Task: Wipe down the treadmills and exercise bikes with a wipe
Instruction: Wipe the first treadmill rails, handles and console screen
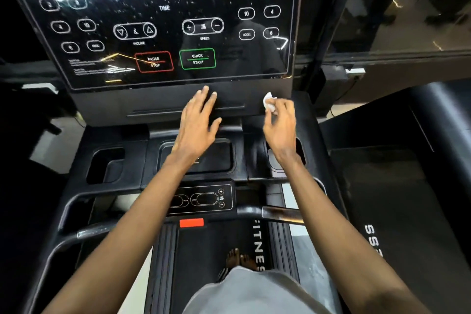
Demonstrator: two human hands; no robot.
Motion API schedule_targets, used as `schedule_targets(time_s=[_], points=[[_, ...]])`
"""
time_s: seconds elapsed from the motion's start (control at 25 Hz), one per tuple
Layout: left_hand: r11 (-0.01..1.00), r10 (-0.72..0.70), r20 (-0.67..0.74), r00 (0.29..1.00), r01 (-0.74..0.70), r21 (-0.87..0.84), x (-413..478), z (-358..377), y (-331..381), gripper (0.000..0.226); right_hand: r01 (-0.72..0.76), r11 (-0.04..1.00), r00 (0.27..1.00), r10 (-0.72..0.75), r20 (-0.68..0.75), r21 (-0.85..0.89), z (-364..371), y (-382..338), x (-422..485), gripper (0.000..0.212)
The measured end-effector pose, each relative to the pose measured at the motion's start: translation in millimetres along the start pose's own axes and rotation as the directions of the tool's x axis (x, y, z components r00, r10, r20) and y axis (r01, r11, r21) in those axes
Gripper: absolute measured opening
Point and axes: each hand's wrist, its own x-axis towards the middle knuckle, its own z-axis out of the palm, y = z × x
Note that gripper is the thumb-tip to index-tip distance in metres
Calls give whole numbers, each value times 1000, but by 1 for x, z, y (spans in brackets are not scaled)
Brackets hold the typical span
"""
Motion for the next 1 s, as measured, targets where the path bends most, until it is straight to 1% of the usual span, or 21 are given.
schedule_targets(time_s=[0.08,0.16,0.2,0.24,0.32,0.36,0.48,0.52,0.56,0.64,0.68,0.8,0.84,0.96,1.0], points=[[995,8,57,998,-14,102,8,2,-5,74,73,996,995,-69,70,-59,15,-6,3,28],[985,-16,116,993,-4,173,11,5,-11,78,213,970,964,-188,187,-119,23,-10,-5,38],[981,-20,124,992,-4,193,12,5,-14,79,257,954,953,-223,208,-155,25,-7,-7,41],[979,-21,118,993,-4,206,13,5,-17,80,249,950,960,-216,178,-190,23,-3,-6,41],[978,-25,93,995,5,208,19,0,-21,82,137,964,990,-125,67,-229,19,-2,-1,39],[980,-24,89,996,6,197,23,-4,-23,83,123,964,992,-113,56,-235,19,-3,0,40],[983,33,100,994,-51,177,31,-13,-29,83,251,939,961,-213,177,-233,28,-9,-9,50],[979,53,103,993,-72,191,32,-14,-31,81,251,938,960,-210,185,-237,28,-8,-10,55],[974,65,106,992,-86,211,33,-16,-33,80,196,950,975,-162,153,-241,28,-6,-8,58],[964,69,83,994,-88,250,37,-17,-35,77,27,973,997,-12,70,-230,28,-6,-6,65],[959,70,59,996,-84,270,40,-19,-35,77,9,973,997,9,79,-232,30,-8,-8,69],[952,126,36,991,-131,276,62,-28,-29,78,124,957,981,-78,179,-261,36,-12,-16,73],[952,151,37,988,-155,265,70,-30,-26,79,119,953,984,-75,162,-278,35,-12,-15,72],[938,233,49,971,-238,251,92,-36,-19,81,-22,954,1000,19,-12,-299,34,-15,-7,67],[929,259,50,965,-263,259,99,-39,-17,81,-25,955,999,16,-35,-294,35,-19,-5,65]])
